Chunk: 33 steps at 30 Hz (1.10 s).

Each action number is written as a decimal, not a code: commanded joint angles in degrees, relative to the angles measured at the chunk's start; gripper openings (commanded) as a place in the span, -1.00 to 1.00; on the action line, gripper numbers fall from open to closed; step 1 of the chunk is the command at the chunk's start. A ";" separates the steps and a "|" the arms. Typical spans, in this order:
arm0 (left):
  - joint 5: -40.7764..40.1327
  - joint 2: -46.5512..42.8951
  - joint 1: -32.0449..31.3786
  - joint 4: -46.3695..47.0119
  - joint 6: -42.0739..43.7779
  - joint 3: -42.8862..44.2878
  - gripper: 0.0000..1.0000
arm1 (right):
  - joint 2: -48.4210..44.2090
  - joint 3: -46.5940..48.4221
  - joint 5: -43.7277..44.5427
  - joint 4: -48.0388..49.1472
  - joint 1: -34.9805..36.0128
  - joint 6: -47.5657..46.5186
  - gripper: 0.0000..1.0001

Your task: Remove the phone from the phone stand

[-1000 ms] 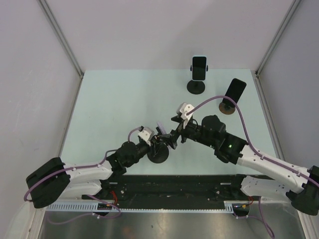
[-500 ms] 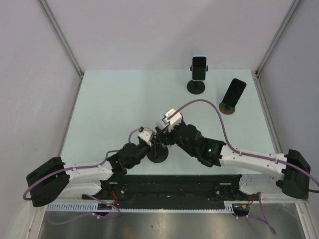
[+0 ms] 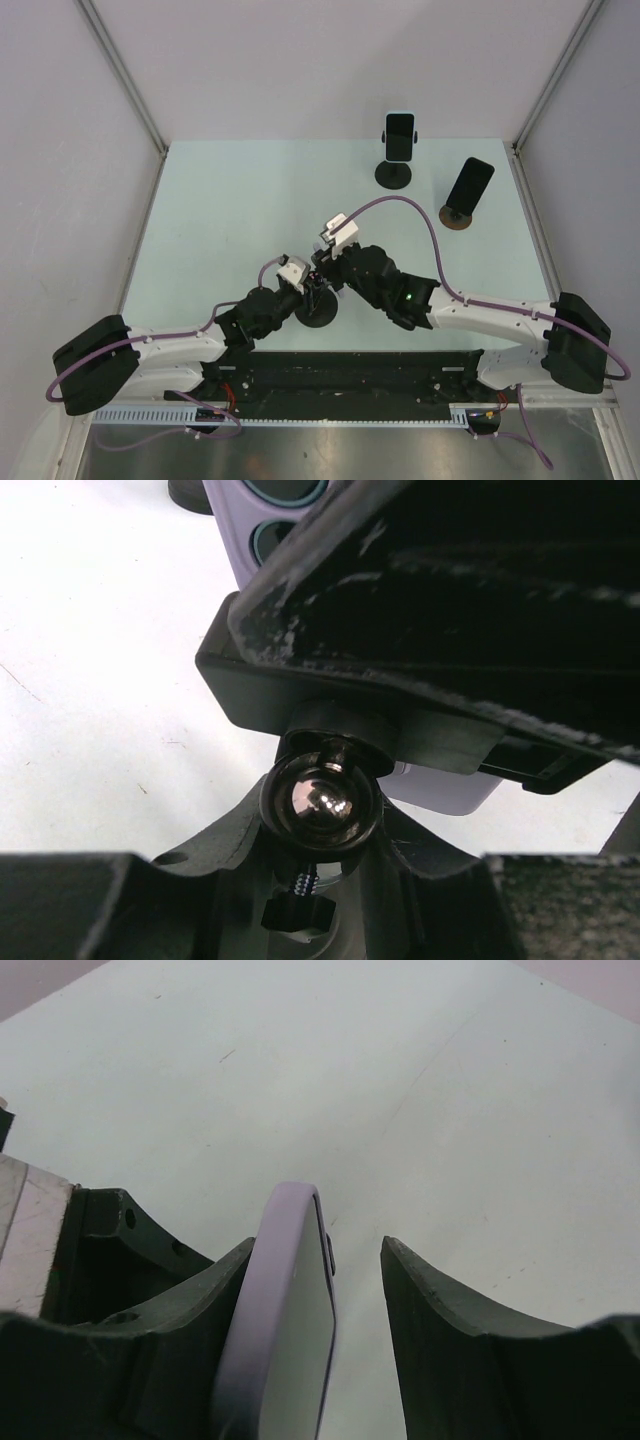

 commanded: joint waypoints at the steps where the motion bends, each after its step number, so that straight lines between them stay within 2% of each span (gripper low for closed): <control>1: 0.31 -1.48 -0.89 5.13 -0.39 3.03 -0.99 | 1.17 1.31 -0.81 2.45 -0.44 1.21 0.08; 4: -0.13 -1.74 -0.89 5.13 -0.48 2.94 -0.99 | 1.08 1.31 -0.54 1.74 -0.44 1.12 -0.29; 5: -0.92 -1.75 -0.89 5.05 -0.91 2.76 -0.99 | 0.82 1.39 -0.46 1.13 -0.35 1.12 -0.63; 6: -1.79 -1.92 -0.89 5.05 -1.44 2.68 -0.99 | 0.21 1.31 -0.02 0.78 -0.27 1.21 -0.79; 7: -3.02 -2.01 -0.89 4.96 -2.05 2.24 -0.99 | -0.23 1.30 0.24 0.34 -0.09 0.95 -0.94; 8: -6.17 -2.18 -0.89 4.78 -3.37 1.97 -0.99 | -0.58 1.39 0.51 -0.80 0.35 0.77 -1.00; 11: -11.02 -3.59 -0.28 2.68 -5.39 1.27 -0.99 | -3.13 1.39 -0.36 -4.91 2.10 -0.37 -1.00; 15: -11.30 -5.70 1.04 0.30 -6.28 1.01 -0.99 | -6.12 1.39 -1.51 -10.20 3.34 0.94 -1.00; 22: -11.29 -5.87 1.13 -0.05 -5.84 0.39 -0.99 | -7.53 0.87 2.79 -8.81 3.34 0.85 -1.00; 26: -11.39 -9.03 1.04 -0.14 -5.40 -1.45 -0.99 | -7.62 0.78 11.02 -6.61 3.25 0.94 -1.00; 33: -5.50 -10.71 0.25 0.56 -3.91 -2.33 -0.99 | -4.64 0.78 22.47 -3.10 2.99 2.00 -1.00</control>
